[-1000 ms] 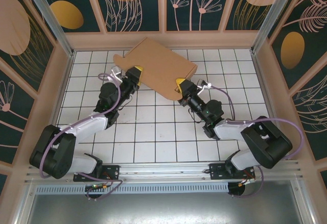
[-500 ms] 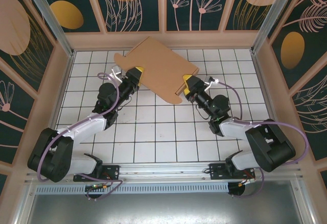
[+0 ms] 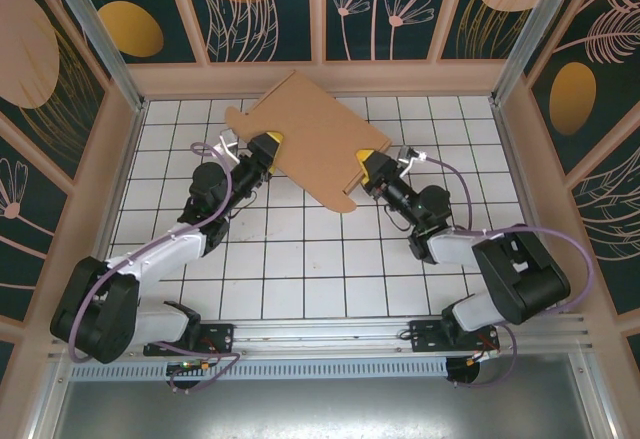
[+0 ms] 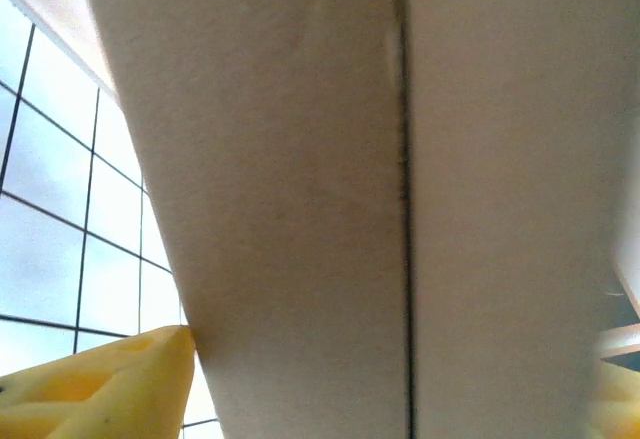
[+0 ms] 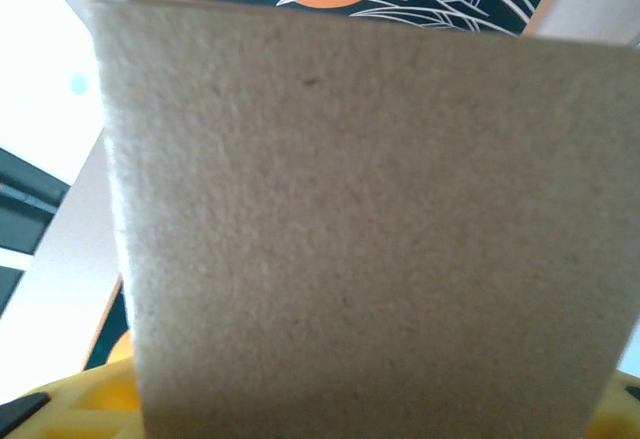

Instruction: Fold the paper box

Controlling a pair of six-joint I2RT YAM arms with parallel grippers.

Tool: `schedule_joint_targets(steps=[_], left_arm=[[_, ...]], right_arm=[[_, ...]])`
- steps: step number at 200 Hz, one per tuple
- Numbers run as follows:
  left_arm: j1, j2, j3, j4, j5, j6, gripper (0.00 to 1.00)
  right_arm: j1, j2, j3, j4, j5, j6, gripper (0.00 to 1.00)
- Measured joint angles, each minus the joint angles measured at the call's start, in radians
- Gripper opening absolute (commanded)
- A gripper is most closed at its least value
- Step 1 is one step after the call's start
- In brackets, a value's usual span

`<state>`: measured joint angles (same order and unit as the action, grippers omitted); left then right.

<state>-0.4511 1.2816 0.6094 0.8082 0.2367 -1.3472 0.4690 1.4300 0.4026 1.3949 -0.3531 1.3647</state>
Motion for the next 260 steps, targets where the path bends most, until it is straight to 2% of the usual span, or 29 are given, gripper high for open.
schedule_joint_targets(steps=[15,62,117,142,183,260], left_arm=[[0.0,-0.021,0.005,-0.069,0.002,0.025,0.8],[0.0,-0.098,0.082,-0.394,0.043,0.145,0.75],[0.0,-0.148,0.245,-0.763,0.069,0.237,0.71],[0.0,-0.144,0.28,-0.782,0.126,0.221,0.72],[0.0,-0.066,0.257,-0.735,0.228,0.119,0.74],[0.0,-0.02,0.223,-0.652,0.265,0.053,0.74]], right_arm=[[-0.002,-0.065,-0.023,-0.055,0.024,-0.052,0.45],[-0.008,-0.306,-0.037,-0.286,0.109,-0.291,0.41],[-0.011,-0.336,-0.09,-0.375,0.174,-0.397,0.4],[0.007,-0.337,-0.091,-0.414,0.199,-0.444,0.4],[0.058,-0.337,-0.091,-0.427,0.234,-0.48,0.39],[0.083,-0.259,-0.092,-0.354,0.249,-0.39,0.38]])
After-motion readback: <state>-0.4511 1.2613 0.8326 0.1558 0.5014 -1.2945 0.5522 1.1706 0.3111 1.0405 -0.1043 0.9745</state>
